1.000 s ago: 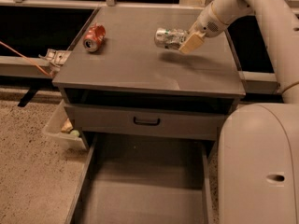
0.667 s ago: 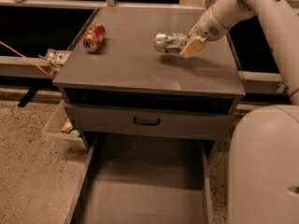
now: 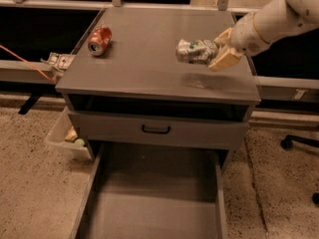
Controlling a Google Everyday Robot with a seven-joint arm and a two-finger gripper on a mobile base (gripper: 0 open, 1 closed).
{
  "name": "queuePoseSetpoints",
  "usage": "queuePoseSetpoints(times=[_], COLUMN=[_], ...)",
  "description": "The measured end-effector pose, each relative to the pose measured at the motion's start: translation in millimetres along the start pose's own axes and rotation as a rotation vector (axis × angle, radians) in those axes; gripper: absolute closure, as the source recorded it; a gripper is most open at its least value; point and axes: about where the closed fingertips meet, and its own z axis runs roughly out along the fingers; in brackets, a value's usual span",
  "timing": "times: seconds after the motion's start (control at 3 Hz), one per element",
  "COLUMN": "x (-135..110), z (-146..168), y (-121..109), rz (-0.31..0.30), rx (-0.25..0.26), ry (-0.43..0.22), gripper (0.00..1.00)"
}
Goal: Place 7up can into middle drawer
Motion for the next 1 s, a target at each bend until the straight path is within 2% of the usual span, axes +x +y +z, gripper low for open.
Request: queuePoseSetpoints(times=[0.33, 0.67, 1.0], x=[16, 28, 24], z=[11, 29, 24], y=[57, 80, 85], rz=[-0.009, 0.005, -0.027], rx=[-0.073, -0.130, -0.129], ry=[-0.005, 0.012, 0.005], gripper=[1.00, 1.00, 1.00])
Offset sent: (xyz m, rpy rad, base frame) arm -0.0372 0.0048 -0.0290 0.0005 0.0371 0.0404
